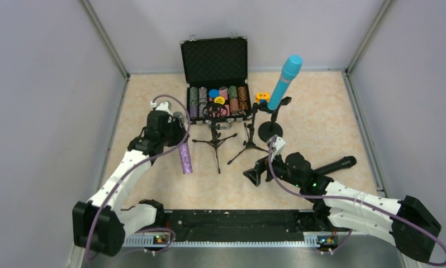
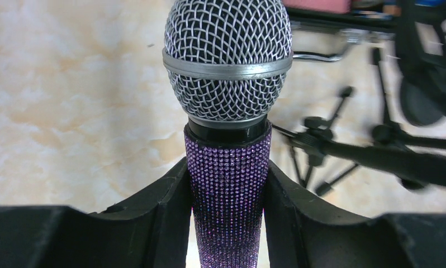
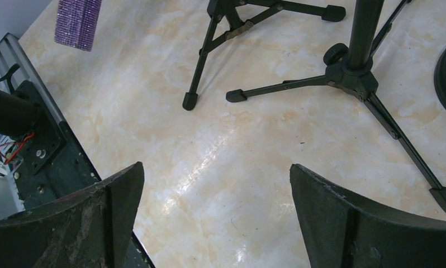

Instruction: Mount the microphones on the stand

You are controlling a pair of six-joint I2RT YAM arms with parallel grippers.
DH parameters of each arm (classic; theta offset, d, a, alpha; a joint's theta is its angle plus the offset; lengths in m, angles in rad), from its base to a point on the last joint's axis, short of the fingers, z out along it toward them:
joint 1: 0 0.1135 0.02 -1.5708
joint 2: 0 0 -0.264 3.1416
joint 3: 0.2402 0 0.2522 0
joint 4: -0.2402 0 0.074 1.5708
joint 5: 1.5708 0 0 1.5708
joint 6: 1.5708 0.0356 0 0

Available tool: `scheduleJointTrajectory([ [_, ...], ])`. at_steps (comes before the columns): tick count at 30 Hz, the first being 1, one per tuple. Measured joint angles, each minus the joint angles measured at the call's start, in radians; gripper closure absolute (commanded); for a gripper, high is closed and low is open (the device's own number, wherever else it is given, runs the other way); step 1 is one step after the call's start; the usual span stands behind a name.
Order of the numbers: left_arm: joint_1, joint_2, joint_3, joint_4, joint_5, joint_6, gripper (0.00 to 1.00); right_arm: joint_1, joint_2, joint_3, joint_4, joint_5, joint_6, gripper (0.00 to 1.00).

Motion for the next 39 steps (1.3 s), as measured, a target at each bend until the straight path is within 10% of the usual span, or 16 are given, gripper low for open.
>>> scheduleJointTrajectory([
  [20, -0.009, -0.384, -0.167, 0.326, 0.738, -0.005, 1.0, 0.0, -0.007, 0.175, -0.019, -0.157, 0.08, 0.01],
  [39, -0.344, -0.303, -0.242, 0.59, 0.845, -0.056, 1.0, -0.001, 0.162, 0.262, 0.324, -0.313, 0.372, 0.01],
])
